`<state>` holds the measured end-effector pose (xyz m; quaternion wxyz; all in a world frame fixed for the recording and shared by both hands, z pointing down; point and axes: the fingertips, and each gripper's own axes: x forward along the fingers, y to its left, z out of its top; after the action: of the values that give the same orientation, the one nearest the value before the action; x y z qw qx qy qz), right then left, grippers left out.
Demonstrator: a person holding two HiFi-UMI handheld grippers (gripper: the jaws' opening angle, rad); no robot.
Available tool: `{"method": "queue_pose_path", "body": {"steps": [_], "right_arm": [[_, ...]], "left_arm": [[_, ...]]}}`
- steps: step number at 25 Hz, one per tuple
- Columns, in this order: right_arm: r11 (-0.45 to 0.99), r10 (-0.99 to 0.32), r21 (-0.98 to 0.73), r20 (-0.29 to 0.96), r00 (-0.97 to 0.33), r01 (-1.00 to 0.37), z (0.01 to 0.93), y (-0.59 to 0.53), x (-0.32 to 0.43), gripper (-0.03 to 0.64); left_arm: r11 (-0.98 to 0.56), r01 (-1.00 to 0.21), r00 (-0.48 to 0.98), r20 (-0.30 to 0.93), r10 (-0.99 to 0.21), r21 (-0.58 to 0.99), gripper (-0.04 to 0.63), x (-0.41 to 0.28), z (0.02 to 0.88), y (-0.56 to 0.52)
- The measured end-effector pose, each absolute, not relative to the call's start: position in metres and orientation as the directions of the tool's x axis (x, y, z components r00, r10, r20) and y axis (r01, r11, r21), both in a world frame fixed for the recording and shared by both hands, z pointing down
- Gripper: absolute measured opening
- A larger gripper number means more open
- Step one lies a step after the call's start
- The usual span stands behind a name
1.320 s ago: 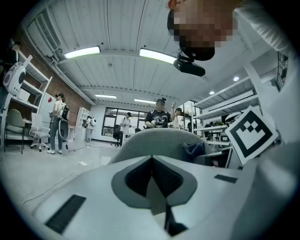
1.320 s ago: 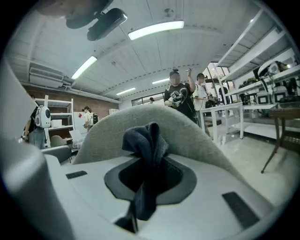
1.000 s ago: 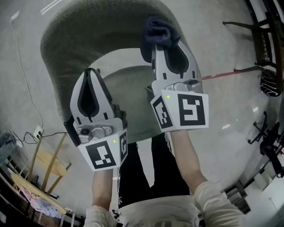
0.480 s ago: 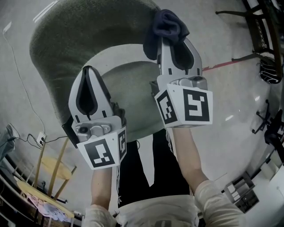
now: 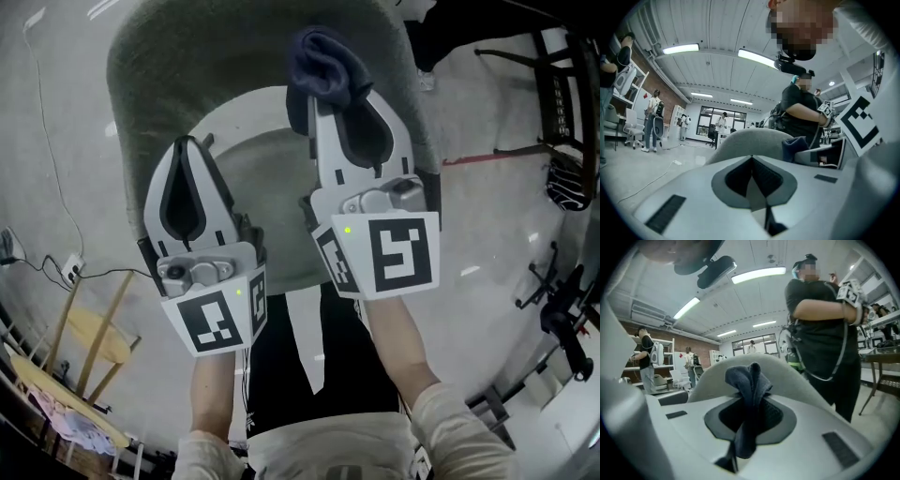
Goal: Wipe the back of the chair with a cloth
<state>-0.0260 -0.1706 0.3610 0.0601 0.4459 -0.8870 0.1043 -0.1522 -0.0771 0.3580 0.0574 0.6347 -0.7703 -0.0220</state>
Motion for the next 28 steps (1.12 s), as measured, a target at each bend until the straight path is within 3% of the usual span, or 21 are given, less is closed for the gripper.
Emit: {"method": "queue_pose_path", "body": {"steps": [13,21,28], "right_arm": [[0.883,-0.369,-0.232,0.19,-0.91,-0.407,0.386,-0.059,-0.179,0.058],[0.954,-0.109,-0.247,0.24,-0.965,-0.169,0.41,0.011,-0.199,0.058],[0.964,0.007,-0.257,0.264,-0.965,-0.063,0.429,0.043,-0.208,0.058]], "left_arm": [[0.485,-0.868,-0.479,0.074,-0.875,0.106,0.015,-0.233,0.368,0.019],[0.602,-0.791,-0.597,0.082,-0.798,0.104,0.015,-0.241,0.363,0.064],[0.64,-0.76,-0.633,0.098,-0.768,0.112,0.014,-0.242,0.368,0.087]]}}
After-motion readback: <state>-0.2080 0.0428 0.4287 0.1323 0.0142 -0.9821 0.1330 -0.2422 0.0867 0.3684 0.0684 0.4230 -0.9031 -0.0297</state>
